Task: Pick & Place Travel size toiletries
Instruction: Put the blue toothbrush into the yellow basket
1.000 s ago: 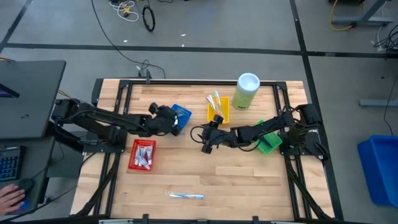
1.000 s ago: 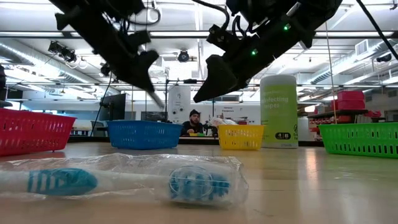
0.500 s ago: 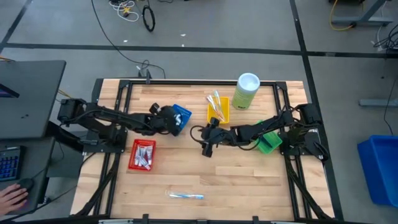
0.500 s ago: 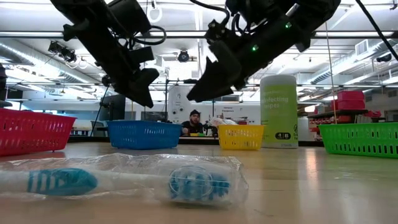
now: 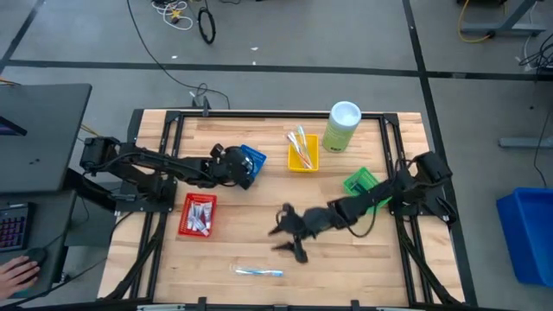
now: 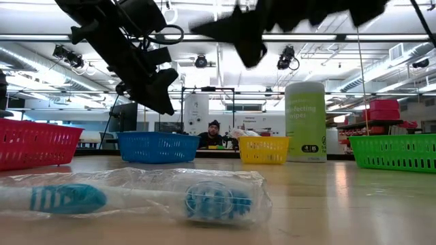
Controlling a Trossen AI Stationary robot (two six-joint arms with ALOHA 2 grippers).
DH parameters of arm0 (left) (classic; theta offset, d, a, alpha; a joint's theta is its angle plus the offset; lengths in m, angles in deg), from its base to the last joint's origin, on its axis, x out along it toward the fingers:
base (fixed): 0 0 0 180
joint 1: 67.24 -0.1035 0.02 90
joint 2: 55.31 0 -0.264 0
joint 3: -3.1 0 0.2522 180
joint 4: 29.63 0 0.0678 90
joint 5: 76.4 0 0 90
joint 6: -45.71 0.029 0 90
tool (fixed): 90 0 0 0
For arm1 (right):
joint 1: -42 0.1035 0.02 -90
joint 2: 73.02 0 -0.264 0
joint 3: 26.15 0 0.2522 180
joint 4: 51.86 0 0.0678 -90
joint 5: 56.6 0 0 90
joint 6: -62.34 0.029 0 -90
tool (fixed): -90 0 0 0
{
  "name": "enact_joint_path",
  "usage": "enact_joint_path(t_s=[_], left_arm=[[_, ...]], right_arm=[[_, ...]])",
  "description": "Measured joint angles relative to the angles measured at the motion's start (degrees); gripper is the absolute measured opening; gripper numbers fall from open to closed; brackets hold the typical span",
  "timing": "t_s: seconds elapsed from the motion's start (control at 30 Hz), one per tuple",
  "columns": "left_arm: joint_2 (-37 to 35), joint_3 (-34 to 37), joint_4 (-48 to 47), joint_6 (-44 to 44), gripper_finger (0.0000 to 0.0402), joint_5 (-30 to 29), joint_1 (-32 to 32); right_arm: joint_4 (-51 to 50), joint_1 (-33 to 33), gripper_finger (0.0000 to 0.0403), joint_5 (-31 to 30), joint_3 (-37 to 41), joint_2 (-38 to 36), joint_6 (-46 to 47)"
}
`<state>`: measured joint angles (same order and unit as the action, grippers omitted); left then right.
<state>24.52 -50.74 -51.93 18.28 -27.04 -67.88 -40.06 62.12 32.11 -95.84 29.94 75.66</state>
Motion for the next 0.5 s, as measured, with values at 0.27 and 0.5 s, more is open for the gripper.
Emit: enact_joint_path(t_s=[0.27, 0.5], left_arm=[[0.0, 0.0, 0.53, -0.69, 0.0169, 4.39, 0.0], [0.0, 0.0, 0.71, 0.92, 0.0169, 7.1, 0.0]], right_arm=[[-15.39, 6.89, 0.0244, -3.19, -15.06, 5.67, 1.08], [-30.63, 7.8, 0.0228, -4.72, -30.15, 17.75, 6.8]])
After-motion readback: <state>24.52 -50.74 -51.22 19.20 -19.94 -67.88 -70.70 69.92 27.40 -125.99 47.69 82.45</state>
